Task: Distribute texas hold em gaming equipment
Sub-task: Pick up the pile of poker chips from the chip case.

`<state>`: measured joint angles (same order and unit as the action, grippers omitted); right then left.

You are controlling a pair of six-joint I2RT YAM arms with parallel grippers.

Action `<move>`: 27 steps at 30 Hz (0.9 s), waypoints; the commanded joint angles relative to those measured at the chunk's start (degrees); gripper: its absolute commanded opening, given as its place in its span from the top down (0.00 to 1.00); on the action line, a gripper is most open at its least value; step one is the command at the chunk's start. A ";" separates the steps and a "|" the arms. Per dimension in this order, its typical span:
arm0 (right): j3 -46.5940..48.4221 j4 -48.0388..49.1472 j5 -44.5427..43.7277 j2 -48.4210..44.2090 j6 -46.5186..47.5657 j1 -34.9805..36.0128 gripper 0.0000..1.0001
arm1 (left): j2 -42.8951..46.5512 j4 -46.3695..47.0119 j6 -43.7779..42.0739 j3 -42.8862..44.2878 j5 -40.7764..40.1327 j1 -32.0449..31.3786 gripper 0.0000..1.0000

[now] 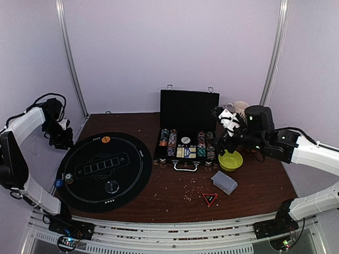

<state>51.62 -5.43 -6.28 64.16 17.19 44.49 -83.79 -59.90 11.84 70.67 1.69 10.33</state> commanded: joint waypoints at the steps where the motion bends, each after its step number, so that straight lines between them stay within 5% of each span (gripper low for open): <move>1: 2.88 0.24 6.00 3.16 -1.62 -2.12 0.00 | 1.86 5.90 -1.54 5.80 5.00 -5.88 0.64; 7: 8.12 -0.49 18.37 10.26 2.83 -3.44 0.00 | 3.52 16.44 -4.85 5.69 12.88 -9.99 0.58; 13: 18.72 -0.91 28.70 23.64 8.79 -3.43 0.04 | 5.02 36.50 -7.16 -0.86 21.05 -16.66 0.51; 20: 33.38 -3.26 29.52 44.01 13.36 -2.83 0.10 | 1.82 58.62 -6.73 -8.78 27.80 -20.47 0.49; 27: 45.64 -13.61 27.95 55.89 24.15 -2.37 0.09 | -3.44 62.43 -9.76 -7.32 27.29 -23.21 0.37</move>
<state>93.65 -12.53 21.96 118.30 33.61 41.76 -85.01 -4.95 4.91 62.15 27.62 -11.60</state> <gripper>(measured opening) 0.902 0.592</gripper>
